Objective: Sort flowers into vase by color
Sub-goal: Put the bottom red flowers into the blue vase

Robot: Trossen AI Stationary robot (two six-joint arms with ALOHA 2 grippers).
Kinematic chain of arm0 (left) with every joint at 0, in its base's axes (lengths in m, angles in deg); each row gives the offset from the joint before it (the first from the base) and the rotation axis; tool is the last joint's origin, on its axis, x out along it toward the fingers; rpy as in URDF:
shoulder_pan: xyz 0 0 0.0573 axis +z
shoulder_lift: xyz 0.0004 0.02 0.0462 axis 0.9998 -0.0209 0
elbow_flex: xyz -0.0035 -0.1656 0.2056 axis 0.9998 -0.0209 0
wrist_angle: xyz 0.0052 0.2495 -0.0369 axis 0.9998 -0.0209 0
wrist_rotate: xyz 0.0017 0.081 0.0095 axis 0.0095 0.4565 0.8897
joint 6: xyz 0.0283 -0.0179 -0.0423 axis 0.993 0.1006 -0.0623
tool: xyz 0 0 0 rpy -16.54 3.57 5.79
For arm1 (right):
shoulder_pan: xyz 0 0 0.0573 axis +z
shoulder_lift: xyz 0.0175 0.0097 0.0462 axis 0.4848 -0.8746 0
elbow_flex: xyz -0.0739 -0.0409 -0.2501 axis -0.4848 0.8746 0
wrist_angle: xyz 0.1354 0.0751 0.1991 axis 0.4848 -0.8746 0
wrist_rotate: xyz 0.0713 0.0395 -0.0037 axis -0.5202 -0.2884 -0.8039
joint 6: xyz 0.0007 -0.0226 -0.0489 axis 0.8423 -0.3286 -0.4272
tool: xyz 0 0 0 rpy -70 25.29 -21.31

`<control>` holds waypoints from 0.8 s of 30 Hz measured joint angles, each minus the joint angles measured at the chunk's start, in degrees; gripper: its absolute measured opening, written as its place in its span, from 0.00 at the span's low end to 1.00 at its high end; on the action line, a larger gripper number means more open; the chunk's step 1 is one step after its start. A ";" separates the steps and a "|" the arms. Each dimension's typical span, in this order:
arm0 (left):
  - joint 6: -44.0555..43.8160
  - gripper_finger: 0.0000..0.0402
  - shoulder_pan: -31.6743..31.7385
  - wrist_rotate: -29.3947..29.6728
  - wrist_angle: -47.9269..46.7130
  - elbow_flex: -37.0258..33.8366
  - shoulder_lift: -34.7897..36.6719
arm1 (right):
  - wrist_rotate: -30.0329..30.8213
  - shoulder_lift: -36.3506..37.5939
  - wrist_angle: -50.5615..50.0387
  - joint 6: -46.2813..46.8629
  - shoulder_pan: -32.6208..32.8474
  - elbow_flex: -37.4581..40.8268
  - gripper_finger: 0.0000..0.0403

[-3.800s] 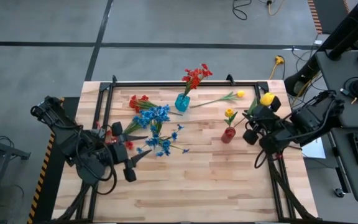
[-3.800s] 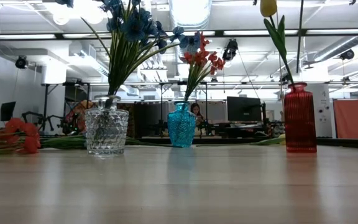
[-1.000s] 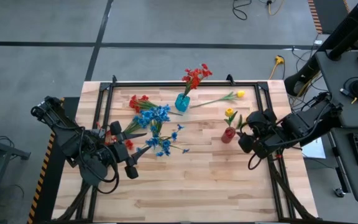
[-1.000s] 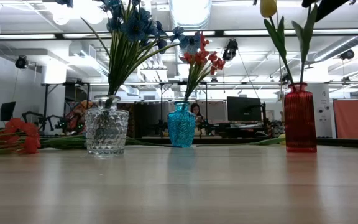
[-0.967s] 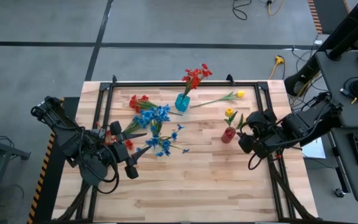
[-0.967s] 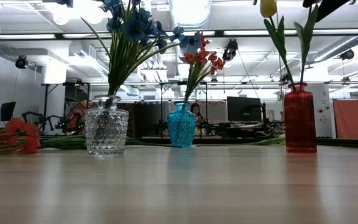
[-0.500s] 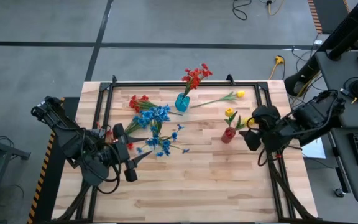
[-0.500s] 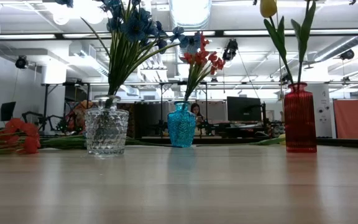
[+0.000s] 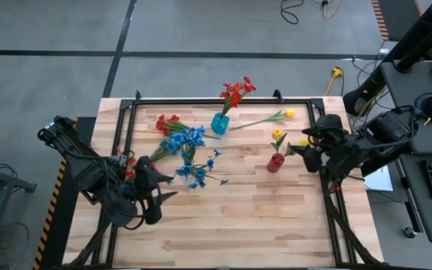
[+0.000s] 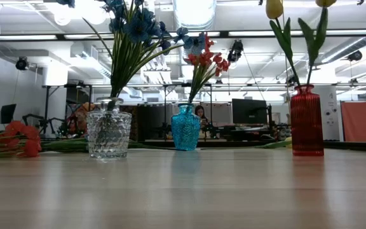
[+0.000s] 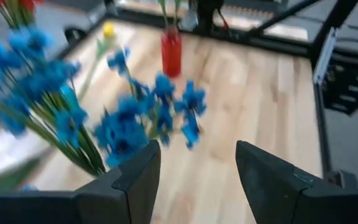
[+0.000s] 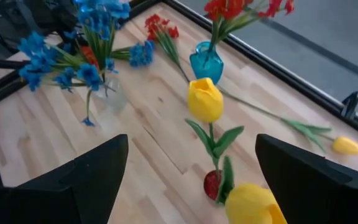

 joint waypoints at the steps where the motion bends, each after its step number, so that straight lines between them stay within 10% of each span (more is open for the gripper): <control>1: -1.24 0.48 0.00 -1.42 -0.72 -0.01 0.00 | 0.33 0.00 0.01 -0.41 0.00 -0.31 0.85; 24: -49.42 0.48 3.69 -36.52 -26.66 -12.86 -12.54 | 2.50 -4.66 0.72 -6.19 0.00 -1.20 0.85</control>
